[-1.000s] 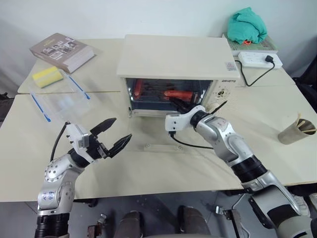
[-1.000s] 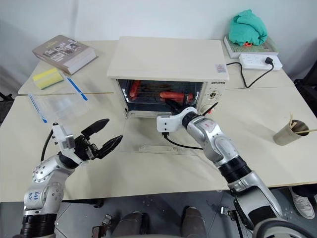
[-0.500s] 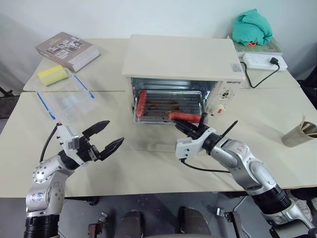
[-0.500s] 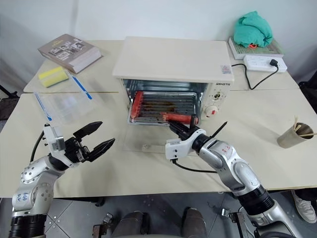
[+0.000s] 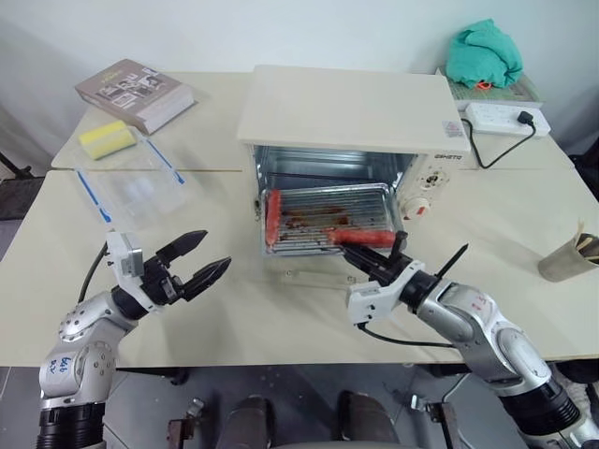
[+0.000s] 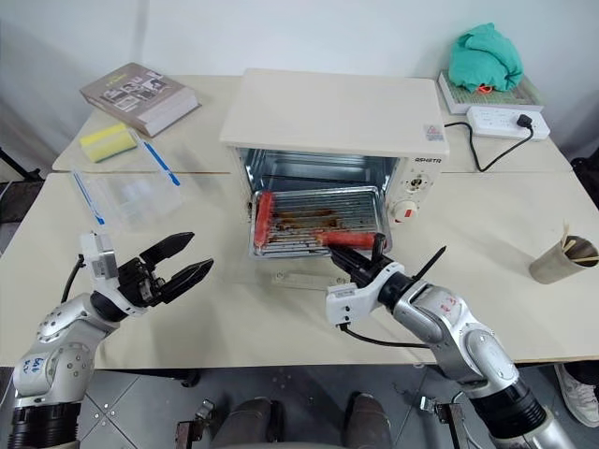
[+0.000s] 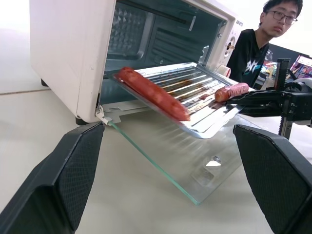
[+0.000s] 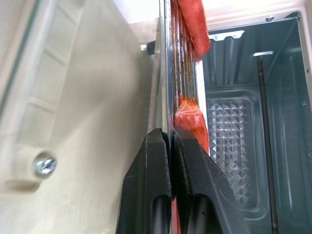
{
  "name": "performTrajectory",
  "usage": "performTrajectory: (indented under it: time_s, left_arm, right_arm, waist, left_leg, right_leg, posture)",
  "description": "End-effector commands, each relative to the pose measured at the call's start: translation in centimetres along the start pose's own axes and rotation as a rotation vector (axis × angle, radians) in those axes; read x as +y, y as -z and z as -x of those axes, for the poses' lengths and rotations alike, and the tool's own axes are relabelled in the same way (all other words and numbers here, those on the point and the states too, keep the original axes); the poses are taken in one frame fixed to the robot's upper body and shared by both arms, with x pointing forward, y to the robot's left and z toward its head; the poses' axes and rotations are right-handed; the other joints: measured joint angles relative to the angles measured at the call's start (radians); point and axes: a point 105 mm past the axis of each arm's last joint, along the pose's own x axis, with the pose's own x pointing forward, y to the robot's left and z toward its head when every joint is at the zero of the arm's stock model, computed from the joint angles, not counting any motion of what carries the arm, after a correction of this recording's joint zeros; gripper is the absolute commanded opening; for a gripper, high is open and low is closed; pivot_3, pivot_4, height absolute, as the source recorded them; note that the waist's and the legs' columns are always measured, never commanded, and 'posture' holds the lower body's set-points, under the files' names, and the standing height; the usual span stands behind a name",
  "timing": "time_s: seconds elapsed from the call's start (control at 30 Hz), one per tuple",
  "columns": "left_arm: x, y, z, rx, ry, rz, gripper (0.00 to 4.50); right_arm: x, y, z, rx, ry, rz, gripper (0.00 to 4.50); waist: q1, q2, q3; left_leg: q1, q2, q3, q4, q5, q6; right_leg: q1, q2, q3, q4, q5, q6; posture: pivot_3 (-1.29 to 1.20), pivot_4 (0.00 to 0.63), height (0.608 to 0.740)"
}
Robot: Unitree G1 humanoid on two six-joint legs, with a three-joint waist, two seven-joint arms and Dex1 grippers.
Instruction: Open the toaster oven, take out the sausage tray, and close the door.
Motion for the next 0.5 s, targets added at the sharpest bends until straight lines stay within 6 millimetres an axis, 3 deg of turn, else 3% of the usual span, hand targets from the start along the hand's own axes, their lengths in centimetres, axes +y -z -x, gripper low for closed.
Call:
performTrajectory:
  time_s: [0.03,0.3,0.5]
  left_arm:
    - [-0.4,-1.1,-0.4,-0.013,0.030,0.055,4.50]
    - [0.2,-2.0,-1.0,0.001,0.002,0.343,4.50]
    - [0.3,-1.3,-1.3,0.084,-0.028,0.498,4.50]
  right_arm:
    - [-1.7,-0.5,0.7,-0.010,0.061,0.031,0.07]
    - [-1.2,-1.2,1.6,-0.047,0.045,0.025,0.07]
    - [-1.0,-1.6,1.8,-0.084,0.045,0.021,0.07]
  waist:
    - [0.000,0.000,0.000]
    - [0.000,0.000,0.000]
    - [0.000,0.000,0.000]
  left_leg:
    - [0.000,0.000,0.000,0.000,0.000,0.000]
    - [0.000,0.000,-0.001,0.000,0.000,0.000]
    - [0.000,0.000,-0.001,0.000,0.000,0.000]
  right_leg:
    - [0.000,0.000,0.000,0.000,0.000,0.000]
    - [0.000,0.000,0.000,0.001,0.000,0.000]
    - [0.000,0.000,0.000,0.001,0.000,0.000]
  posture:
    - [0.00,0.150,0.740]
    - [0.00,0.150,0.740]
    - [0.00,0.150,0.740]
